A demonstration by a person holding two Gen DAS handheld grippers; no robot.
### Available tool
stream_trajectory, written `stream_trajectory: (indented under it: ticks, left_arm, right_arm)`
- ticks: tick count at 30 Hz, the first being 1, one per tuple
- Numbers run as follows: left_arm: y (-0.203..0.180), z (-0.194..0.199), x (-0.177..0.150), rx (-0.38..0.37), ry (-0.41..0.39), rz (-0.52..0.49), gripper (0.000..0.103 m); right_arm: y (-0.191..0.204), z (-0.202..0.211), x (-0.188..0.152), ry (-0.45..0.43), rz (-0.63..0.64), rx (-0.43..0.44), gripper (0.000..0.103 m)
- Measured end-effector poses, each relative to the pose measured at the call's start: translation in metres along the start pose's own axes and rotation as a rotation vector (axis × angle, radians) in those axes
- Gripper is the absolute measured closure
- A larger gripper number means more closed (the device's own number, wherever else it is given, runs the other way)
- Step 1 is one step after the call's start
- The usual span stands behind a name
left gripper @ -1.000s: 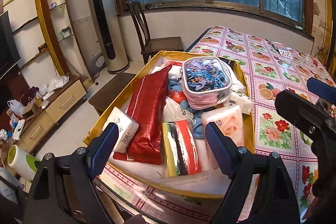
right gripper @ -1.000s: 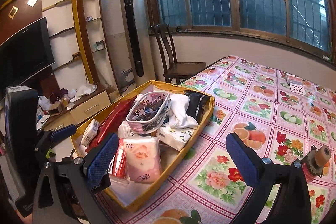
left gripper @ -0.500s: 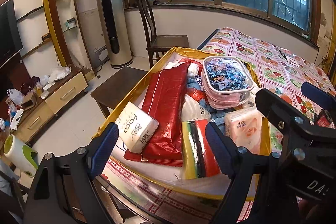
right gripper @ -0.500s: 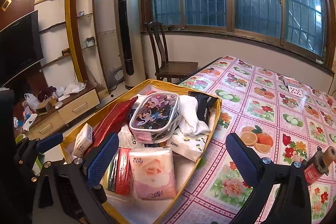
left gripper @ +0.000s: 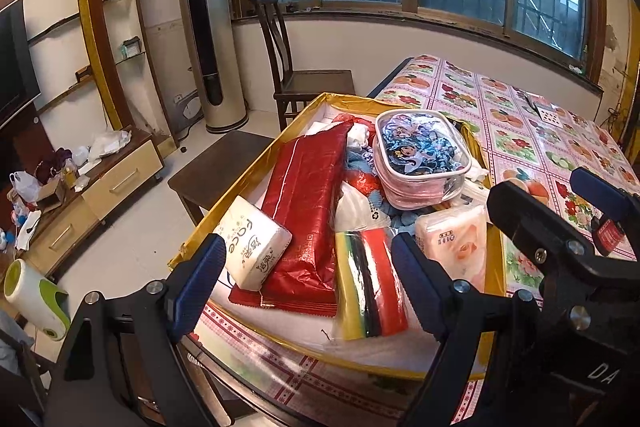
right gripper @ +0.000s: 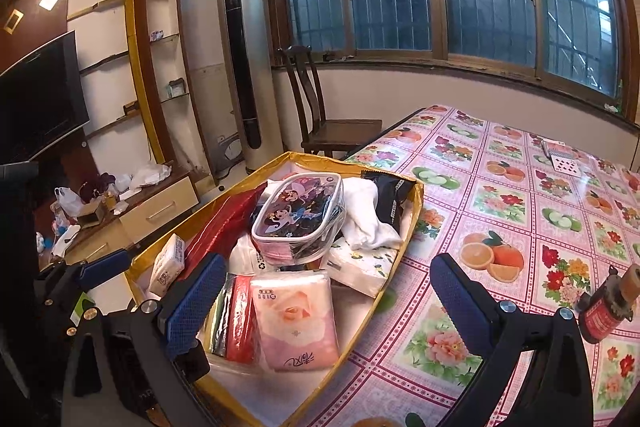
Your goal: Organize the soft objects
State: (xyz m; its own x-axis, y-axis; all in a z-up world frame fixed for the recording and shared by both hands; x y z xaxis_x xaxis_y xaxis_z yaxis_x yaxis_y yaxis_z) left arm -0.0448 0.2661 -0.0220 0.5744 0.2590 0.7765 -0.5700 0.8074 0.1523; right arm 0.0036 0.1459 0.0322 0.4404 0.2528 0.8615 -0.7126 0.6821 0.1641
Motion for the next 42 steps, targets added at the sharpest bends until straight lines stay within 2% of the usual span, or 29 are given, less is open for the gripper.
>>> stream_trajectory:
  ticks: [7, 20, 24, 27, 30, 39, 42]
  left_arm:
    - [-0.005, -0.001, -0.003, -0.005, 0.001, -0.042, 0.018]
    - [0.006, -0.004, 0.0, -0.068, 0.041, 0.001, 0.018]
    - [0.008, -0.007, -0.001, -0.026, 0.04, -0.018, 0.018]
    - [0.009, -0.005, -0.001, 0.032, 0.007, -0.051, 0.018]
    - [0.009, -0.002, 0.0, 0.054, -0.021, -0.057, 0.018]
    - [0.014, -0.006, -0.002, 0.019, 0.0, -0.039, 0.018]
    - [0.01, -0.006, -0.002, -0.021, 0.005, -0.039, 0.018]
  right_arm:
    - [-0.011, 0.006, 0.002, -0.018, -0.032, 0.005, 0.0]
    - [-0.013, 0.005, 0.002, -0.015, -0.047, 0.011, 0.0]
    - [-0.013, 0.004, 0.0, -0.014, -0.052, 0.02, 0.0]
    - [-0.013, 0.003, -0.001, -0.014, -0.051, 0.02, 0.0]
    - [-0.013, 0.003, -0.001, -0.015, -0.051, 0.022, 0.0]
    - [-0.012, 0.003, -0.003, -0.013, -0.05, 0.027, 0.0]
    - [-0.014, 0.002, -0.004, -0.012, -0.055, 0.03, 0.0]
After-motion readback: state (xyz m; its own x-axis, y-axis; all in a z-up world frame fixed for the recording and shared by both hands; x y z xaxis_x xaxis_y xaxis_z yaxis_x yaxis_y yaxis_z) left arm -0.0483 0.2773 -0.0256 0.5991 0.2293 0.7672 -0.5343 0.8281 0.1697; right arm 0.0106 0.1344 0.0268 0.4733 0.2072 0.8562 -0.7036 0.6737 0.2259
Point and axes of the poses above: each gripper's, at about its wrist camera, not at the fingertips, and z roughly against the way its jaws point, y to its left, x to its top, the point moved 6 cm from there along -z, roughly the way its jaws point, and after that the axes turned 10 degrees about x, right-handed, at the moved point
